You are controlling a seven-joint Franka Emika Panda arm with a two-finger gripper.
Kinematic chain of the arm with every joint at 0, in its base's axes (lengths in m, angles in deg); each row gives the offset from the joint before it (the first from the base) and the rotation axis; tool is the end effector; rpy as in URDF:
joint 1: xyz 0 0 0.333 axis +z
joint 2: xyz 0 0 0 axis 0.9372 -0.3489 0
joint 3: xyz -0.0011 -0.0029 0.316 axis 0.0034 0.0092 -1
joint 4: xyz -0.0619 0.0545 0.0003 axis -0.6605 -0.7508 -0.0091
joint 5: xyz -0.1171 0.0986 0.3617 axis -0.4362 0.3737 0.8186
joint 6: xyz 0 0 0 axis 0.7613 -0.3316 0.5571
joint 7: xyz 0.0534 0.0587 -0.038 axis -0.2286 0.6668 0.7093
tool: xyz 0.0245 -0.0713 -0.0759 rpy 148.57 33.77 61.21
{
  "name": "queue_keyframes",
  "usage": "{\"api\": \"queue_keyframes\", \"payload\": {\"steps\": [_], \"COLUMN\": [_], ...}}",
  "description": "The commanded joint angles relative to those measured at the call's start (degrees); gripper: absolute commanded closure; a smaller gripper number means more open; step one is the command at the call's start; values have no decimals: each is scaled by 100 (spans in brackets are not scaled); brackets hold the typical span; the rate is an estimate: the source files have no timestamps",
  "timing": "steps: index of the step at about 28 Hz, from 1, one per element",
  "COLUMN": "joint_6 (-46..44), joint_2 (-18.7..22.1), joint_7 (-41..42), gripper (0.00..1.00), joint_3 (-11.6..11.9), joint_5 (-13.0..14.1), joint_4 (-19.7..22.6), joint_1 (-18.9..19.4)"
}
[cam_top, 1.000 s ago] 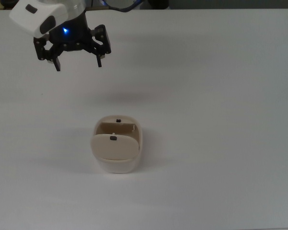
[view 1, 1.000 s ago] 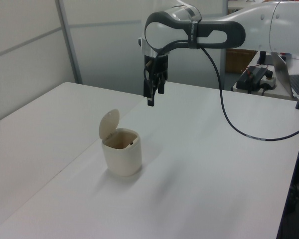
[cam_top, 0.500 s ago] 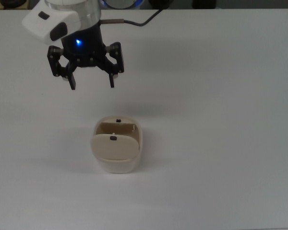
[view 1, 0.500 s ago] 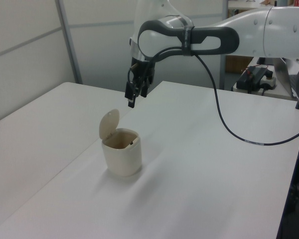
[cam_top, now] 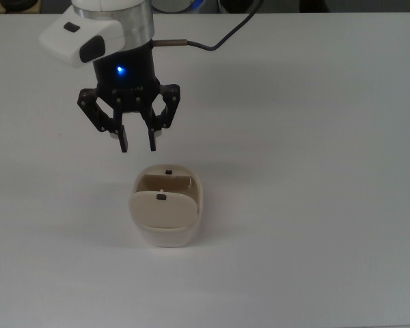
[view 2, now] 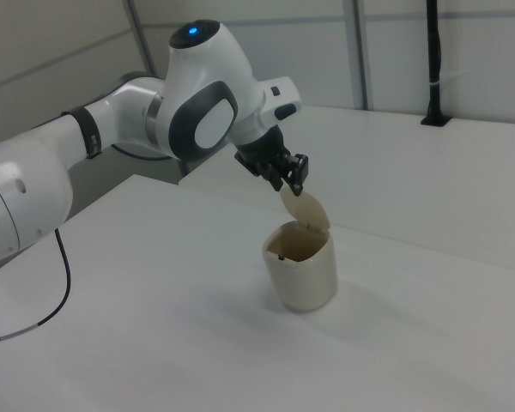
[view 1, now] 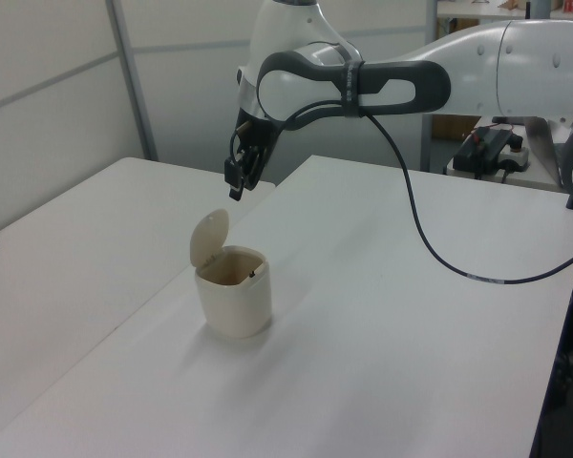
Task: Close the trash can
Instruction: 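Move the gripper toward the raised lid of the cream trash can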
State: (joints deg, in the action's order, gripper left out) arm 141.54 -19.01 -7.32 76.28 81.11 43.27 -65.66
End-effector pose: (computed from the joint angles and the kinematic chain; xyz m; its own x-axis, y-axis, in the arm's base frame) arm 0.6915 -0.0202 0.5792 0.9176 0.0368 0.3959 0.0481 -0.9987 -0.0187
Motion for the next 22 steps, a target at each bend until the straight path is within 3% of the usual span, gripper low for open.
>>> {"api": "queue_keyframes", "payload": {"steps": [1,22], "joint_6": [375,1658], "joint_2": [-44,-616], "joint_7": [-115,-967], "gripper": [100,100], "joint_3": [-52,-70], "joint_5": [-5,-514], "joint_4": [66,66], "joint_1": [12,266]}}
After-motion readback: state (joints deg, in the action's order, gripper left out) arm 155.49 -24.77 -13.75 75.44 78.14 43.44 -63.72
